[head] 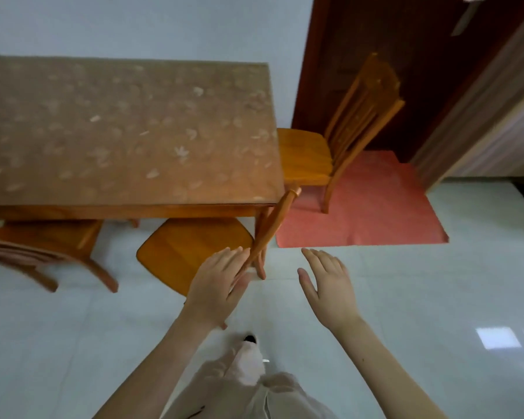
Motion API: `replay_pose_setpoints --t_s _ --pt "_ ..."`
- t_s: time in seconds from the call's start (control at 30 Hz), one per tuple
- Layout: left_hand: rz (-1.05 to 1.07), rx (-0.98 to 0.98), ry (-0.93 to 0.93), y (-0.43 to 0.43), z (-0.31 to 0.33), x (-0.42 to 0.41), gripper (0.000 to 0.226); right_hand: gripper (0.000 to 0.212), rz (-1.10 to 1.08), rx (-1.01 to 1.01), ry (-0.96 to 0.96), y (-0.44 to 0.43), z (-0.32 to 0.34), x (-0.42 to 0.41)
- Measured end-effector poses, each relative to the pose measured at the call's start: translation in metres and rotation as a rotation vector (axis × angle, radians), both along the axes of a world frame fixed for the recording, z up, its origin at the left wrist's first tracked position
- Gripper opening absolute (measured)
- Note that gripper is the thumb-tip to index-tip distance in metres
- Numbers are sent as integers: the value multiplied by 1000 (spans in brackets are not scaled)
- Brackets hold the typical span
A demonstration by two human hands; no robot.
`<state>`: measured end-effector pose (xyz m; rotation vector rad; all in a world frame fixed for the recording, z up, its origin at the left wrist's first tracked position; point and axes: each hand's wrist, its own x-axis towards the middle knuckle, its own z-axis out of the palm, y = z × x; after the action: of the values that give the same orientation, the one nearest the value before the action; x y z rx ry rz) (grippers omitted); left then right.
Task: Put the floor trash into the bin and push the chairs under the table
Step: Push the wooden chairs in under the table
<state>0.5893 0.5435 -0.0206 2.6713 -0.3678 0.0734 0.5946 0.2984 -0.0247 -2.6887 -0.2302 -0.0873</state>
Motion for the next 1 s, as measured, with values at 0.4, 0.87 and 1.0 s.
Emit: replay_pose_setpoints --t_s 0.4,0.87,1.0 --pt "288 -87 -11 -5 -13 64 57 47 345 -26 -26 21 2 134" --pt "655 -72 106 -43 -17 58 58 54 1093 -37 -81 38 -14 227" --pt "742 -59 117 -72 -33 44 55 55 1219 -42 -72 28 -28 236"
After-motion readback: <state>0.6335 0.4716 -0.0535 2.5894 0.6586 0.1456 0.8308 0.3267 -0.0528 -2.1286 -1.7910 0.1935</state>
